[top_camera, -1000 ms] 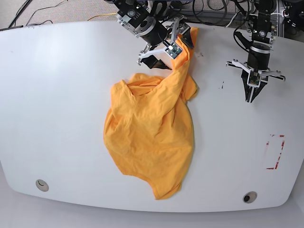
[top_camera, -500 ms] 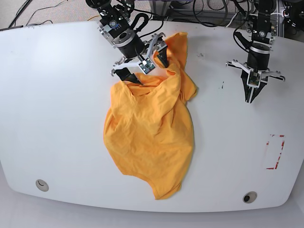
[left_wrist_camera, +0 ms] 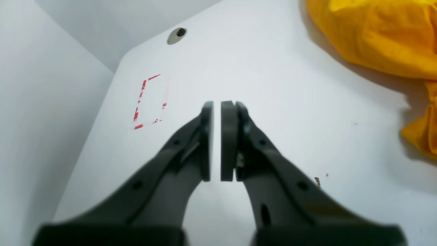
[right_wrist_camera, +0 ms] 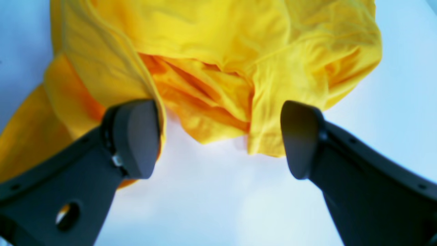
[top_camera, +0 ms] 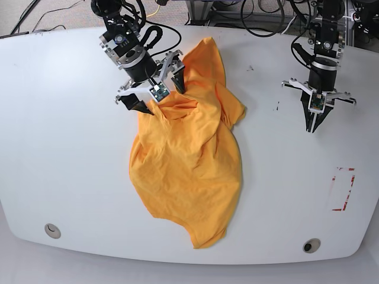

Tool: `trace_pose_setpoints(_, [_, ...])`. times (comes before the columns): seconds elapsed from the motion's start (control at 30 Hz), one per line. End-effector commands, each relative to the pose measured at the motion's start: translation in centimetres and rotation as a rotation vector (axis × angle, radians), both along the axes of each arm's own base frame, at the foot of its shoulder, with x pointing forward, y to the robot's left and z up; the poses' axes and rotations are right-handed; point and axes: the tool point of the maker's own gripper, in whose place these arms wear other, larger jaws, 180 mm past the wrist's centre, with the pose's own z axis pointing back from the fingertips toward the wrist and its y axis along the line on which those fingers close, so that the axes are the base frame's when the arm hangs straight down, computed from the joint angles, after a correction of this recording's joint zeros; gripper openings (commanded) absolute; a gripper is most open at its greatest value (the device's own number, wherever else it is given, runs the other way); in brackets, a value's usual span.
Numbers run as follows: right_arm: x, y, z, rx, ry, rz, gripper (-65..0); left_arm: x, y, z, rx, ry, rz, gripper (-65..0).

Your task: Layout the t-shirt on the table in an organized manner, then fold the t-shirt properly

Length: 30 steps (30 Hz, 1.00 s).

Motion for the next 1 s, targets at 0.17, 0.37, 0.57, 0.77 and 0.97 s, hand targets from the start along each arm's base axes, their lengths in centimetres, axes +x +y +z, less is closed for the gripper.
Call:
trace_pose_setpoints(0.17, [2.5, -1.1, 2.7, 0.023, -0.086, 0.000, -12.5, 0.4, 0.0, 1.4, 0.012, -0.052, -0.010, -61.9])
trace_pose_setpoints(0.37, [1.0, 2.0, 2.7, 0.056, -0.059, 0.139, -12.5, 0.3, 0.1, 1.1, 0.014, -0.033, -0.003, -61.9])
trace_pose_setpoints(0.57, [-1.0, 5.5, 2.7, 0.121, -0.022, 0.268, -12.5, 0.3, 0.3, 0.7, 0.014, -0.011, 0.008, -61.9])
trace_pose_setpoints(0.77, [-1.2, 6.5, 3.4, 0.182, -0.026, 0.268, -12.5, 0.7, 0.3, 1.1, 0.014, -0.025, 0.008, -61.9])
trace_pose_setpoints(0.97, [-1.2, 6.8, 3.7, 0.217, -0.023, 0.270, -12.5, 0.9, 0.3, 1.2, 0.015, -0.030, 0.008, -61.9])
